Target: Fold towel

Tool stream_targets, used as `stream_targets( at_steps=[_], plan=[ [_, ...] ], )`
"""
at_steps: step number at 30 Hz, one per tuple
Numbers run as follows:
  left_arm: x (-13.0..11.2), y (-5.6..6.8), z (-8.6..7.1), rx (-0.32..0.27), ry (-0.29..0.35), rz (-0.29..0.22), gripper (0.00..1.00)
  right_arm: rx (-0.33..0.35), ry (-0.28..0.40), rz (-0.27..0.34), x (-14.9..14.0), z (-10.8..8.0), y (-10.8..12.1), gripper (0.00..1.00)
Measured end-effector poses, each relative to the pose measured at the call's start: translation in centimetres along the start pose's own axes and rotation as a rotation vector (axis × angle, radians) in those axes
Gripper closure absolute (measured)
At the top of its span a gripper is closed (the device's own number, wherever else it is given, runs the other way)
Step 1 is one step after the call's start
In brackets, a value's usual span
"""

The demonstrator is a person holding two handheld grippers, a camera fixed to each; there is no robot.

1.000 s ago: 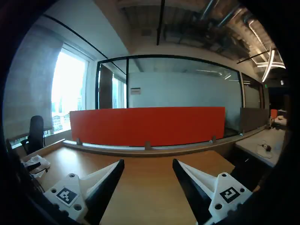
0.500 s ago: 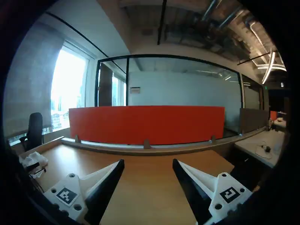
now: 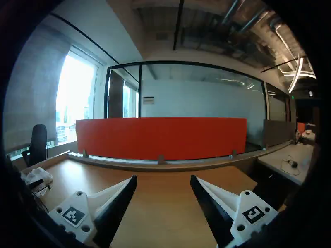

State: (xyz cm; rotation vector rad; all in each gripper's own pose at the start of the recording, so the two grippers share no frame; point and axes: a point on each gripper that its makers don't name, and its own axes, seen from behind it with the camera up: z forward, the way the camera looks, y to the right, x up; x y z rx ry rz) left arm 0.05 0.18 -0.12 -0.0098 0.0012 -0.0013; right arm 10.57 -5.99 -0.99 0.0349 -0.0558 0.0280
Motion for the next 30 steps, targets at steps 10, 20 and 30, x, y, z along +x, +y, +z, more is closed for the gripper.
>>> stream_targets(
  at_steps=[10,20,30],
  plan=[
    [0.0,0.1,0.0,0.000,-0.001,0.001,0.06,-0.010,0.017,-0.006,0.2,-0.1,1.4,0.00],
    [0.0,0.1,0.0,0.000,-0.001,0.001,0.05,-0.008,0.069,-0.003,1.4,0.8,3.1,0.01],
    [-0.1,0.1,0.0,0.000,-0.001,0.001,0.05,-0.014,0.090,-0.027,-0.5,1.1,5.1,0.01]
  ],
)
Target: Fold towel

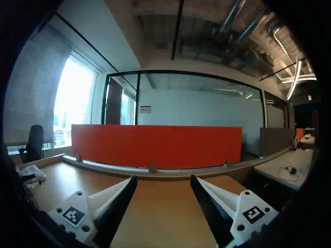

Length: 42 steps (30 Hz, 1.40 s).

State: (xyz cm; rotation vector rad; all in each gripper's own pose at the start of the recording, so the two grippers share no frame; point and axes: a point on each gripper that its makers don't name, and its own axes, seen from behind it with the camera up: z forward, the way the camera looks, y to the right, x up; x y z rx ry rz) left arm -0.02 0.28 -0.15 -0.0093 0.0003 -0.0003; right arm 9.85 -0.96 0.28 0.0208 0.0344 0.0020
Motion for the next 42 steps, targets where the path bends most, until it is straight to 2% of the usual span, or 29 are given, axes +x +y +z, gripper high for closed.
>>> stream_targets(
  at_steps=[11,20,29,42],
  plan=[
    [0.0,0.0,0.0,0.000,0.000,0.000,0.05,0.006,-0.012,0.046,-4.7,0.1,0.9,0.01],
    [0.0,0.1,0.0,0.000,0.000,0.000,0.05,0.004,-0.007,0.016,-8.0,-0.1,1.2,0.01],
    [0.0,0.1,0.0,0.000,0.000,0.000,0.05,0.013,-0.012,0.023,-10.9,-0.1,1.3,0.01],
    [0.0,0.1,0.0,0.000,0.000,0.000,0.05,0.017,-0.016,0.092,-12.7,0.0,1.3,0.01]
  ],
)
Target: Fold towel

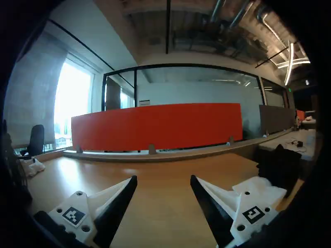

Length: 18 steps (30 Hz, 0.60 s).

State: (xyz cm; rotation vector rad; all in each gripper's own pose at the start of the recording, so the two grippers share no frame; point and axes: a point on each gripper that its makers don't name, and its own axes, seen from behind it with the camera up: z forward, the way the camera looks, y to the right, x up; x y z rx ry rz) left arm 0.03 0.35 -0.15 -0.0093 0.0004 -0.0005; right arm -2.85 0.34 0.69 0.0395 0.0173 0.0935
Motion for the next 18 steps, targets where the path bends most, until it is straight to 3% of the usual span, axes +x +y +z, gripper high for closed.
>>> stream_targets(
  at_steps=[18],
  plan=[
    [0.0,0.1,0.0,0.000,0.000,0.000,0.05,-0.002,-0.016,0.000,-1.4,0.1,-0.2,0.01]
  ],
)
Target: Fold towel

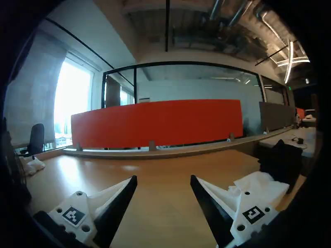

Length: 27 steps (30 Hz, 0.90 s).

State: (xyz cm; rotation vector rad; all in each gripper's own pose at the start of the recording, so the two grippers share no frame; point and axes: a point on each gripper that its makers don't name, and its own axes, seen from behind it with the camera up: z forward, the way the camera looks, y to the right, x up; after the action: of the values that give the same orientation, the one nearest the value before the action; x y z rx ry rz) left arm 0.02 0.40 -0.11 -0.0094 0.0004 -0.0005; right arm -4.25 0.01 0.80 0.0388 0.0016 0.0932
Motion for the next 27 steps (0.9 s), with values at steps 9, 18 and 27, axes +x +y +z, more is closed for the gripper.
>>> stream_targets(
  at_steps=[9,18,27],
  plan=[
    [-0.03,-0.06,0.00,0.000,0.000,0.000,0.05,0.003,0.006,-0.025,0.01,-0.16,-0.39,0.01],
    [-0.03,-0.04,0.02,0.000,0.000,0.000,0.05,0.005,0.009,-0.066,-0.20,-0.35,-0.43,0.01],
    [-0.02,-0.04,-0.02,0.000,0.000,0.000,0.05,-0.001,0.009,-0.075,-0.11,-0.43,-0.40,0.01]
  ],
)
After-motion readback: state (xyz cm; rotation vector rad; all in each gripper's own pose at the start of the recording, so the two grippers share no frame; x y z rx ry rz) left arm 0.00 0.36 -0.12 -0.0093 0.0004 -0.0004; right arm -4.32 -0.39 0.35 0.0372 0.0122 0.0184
